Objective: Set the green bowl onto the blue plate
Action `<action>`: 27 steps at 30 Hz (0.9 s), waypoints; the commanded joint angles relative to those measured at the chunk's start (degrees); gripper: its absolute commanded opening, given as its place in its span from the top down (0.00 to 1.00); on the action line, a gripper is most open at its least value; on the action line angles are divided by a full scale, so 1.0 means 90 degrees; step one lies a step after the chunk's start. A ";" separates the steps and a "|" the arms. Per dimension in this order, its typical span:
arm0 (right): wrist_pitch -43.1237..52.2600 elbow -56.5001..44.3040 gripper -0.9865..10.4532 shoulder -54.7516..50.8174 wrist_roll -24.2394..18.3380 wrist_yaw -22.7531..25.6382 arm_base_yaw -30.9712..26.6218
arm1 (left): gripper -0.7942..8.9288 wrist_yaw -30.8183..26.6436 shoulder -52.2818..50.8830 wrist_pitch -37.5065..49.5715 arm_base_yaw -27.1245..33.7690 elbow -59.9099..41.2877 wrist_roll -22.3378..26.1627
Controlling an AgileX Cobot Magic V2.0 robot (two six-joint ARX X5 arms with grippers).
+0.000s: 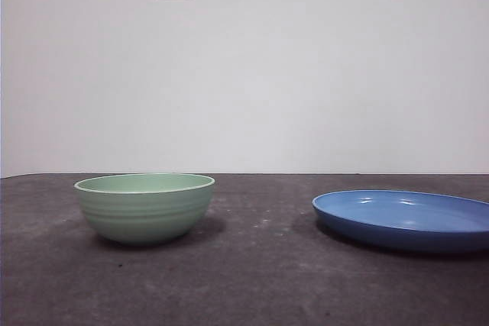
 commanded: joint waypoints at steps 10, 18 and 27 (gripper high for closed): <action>0.0090 0.0920 0.90 0.0017 0.0481 -0.0061 -0.0010 | 0.90 0.0680 0.0087 -0.0712 0.0022 0.0899 -0.0629; -0.0435 0.2341 0.90 0.0784 0.0304 -0.0070 -0.0010 | 0.90 0.1098 0.1027 -0.1183 0.0022 0.2361 -0.0168; -0.2091 0.4296 0.90 0.2572 -0.0568 -0.0746 -0.0007 | 0.90 0.2322 0.2902 -0.2327 0.0015 0.4095 0.1015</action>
